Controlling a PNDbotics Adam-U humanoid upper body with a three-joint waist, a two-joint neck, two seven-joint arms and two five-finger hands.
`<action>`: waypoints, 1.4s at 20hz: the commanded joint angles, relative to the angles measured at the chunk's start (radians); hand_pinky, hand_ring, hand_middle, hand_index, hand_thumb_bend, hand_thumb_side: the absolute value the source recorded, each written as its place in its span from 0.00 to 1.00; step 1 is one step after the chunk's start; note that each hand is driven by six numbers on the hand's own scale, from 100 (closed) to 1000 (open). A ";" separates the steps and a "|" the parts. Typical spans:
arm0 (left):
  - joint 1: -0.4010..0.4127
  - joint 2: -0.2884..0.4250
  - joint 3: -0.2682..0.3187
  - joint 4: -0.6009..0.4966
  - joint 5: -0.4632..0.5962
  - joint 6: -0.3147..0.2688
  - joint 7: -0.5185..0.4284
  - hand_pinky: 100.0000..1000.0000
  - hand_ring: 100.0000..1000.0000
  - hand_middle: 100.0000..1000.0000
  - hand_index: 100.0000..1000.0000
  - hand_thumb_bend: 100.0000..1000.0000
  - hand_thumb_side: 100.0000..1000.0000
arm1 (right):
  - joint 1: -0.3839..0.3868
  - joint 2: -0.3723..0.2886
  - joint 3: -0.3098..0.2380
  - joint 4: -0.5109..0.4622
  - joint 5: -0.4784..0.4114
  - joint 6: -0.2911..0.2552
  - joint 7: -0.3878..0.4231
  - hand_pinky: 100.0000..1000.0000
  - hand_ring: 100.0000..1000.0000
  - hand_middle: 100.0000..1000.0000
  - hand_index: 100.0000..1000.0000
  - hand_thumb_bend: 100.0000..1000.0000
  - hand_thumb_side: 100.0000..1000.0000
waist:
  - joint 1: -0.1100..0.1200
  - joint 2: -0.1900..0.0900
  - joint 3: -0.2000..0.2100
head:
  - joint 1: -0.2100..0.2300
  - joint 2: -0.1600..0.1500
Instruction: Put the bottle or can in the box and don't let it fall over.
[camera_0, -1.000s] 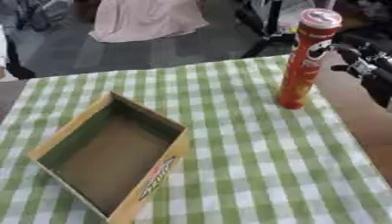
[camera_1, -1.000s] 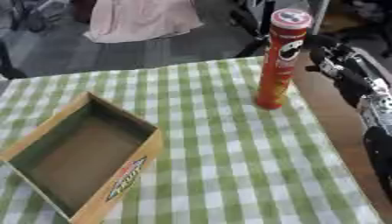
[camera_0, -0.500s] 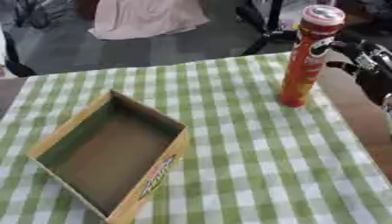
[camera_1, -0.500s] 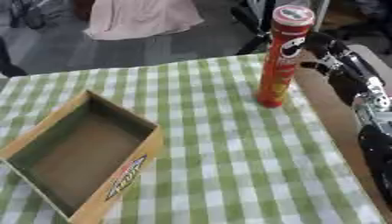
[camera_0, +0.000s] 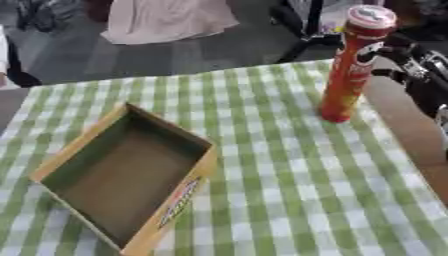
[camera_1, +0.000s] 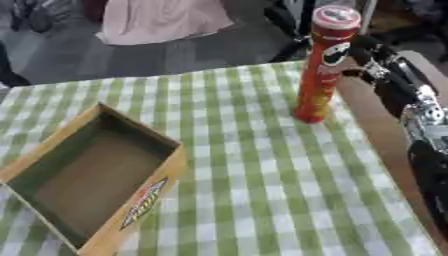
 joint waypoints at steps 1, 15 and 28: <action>-0.005 0.017 0.001 -0.015 -0.001 -0.001 -0.001 1.00 0.65 0.64 0.74 0.04 0.85 | -0.027 -0.018 -0.006 -0.013 0.013 -0.003 -0.012 0.76 1.00 1.00 0.95 0.40 0.46 | -0.001 -0.009 0.001 | -0.005 -0.020; -0.010 0.012 -0.001 -0.017 -0.002 -0.001 -0.001 1.00 0.65 0.64 0.74 0.04 0.85 | -0.043 -0.013 -0.005 -0.032 0.014 -0.010 0.000 0.78 1.00 1.00 0.95 0.40 0.49 | 0.006 0.008 0.000 | -0.010 -0.042; -0.014 0.006 -0.002 -0.020 -0.003 -0.001 0.000 1.00 0.65 0.64 0.74 0.04 0.85 | -0.057 -0.016 -0.010 -0.022 0.042 -0.001 -0.035 0.78 1.00 1.00 0.95 0.42 0.49 | 0.011 0.028 0.002 | -0.010 -0.054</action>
